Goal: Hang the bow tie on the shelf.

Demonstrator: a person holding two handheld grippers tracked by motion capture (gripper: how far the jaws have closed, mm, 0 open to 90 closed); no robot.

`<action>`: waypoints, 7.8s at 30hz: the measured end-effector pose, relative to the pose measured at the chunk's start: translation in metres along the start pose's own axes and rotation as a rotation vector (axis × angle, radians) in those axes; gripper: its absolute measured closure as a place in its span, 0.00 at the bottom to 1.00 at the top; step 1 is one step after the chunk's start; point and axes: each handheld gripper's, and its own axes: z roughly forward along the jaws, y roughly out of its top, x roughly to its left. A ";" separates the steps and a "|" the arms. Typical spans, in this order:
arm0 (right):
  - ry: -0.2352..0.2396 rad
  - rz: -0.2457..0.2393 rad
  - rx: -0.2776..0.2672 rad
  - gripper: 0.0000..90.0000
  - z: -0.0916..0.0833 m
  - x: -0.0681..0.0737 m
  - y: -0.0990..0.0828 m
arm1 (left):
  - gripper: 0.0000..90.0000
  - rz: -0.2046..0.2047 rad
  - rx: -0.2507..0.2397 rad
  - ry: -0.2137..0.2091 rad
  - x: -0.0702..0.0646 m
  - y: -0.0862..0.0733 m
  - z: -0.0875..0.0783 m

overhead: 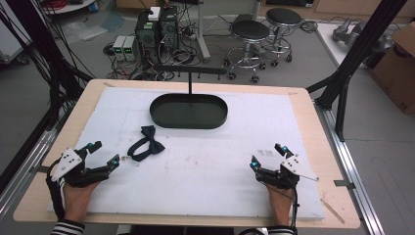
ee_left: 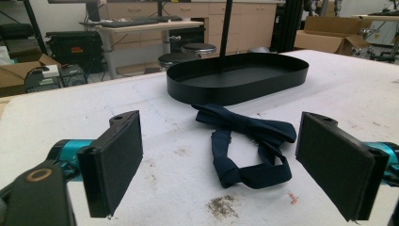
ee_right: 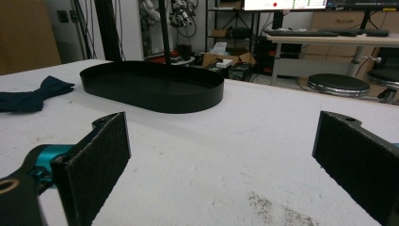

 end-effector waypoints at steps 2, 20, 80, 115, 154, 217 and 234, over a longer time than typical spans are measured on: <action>-0.001 -0.006 -0.001 0.04 0.000 0.001 0.000 | 0.18 0.004 0.000 0.001 0.000 0.000 0.000; -0.013 0.005 -0.002 0.04 0.000 0.001 0.000 | 0.17 -0.023 -0.002 -0.019 0.003 0.000 0.000; -0.022 -0.016 0.009 0.04 0.001 0.003 0.000 | 0.18 0.080 0.478 -0.129 0.011 0.082 0.085; -0.023 -0.011 0.005 0.04 0.001 0.002 0.000 | 0.33 0.128 0.834 -0.141 0.008 0.048 0.134; -0.026 -0.006 0.000 0.04 0.001 0.002 0.000 | 0.77 0.108 1.006 -0.189 0.004 0.056 0.159; -0.033 -0.009 -0.003 0.04 0.000 0.002 0.000 | 0.98 -0.015 0.464 -0.191 0.007 0.124 0.117; -0.033 -0.004 -0.004 0.04 0.000 0.002 0.000 | 0.98 0.053 0.335 -0.209 -0.012 0.163 0.128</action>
